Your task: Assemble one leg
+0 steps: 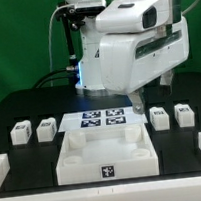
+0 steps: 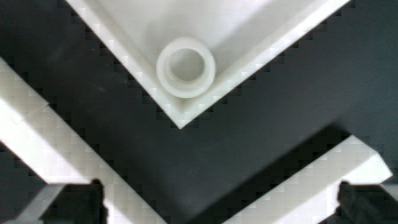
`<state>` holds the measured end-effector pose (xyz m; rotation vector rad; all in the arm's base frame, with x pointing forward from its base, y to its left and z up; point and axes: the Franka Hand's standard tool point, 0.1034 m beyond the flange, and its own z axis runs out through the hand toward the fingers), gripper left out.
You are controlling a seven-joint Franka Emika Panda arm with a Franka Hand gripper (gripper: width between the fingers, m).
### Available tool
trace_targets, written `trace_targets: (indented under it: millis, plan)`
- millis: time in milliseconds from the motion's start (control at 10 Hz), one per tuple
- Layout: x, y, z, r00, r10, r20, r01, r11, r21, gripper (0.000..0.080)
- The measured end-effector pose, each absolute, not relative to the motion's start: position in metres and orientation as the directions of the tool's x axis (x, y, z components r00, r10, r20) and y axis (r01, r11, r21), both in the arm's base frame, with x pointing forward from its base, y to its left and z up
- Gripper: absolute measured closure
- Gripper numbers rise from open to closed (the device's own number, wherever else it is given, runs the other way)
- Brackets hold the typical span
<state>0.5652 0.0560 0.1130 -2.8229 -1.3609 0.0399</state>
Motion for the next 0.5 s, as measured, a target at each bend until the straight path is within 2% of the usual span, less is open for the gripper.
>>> trace_targets:
  millis: [500]
  plan:
    - [0.5652,0.0560,0.1128,0.623,0.782,-0.020,0.782,-0.623,-0.018,0.0150]
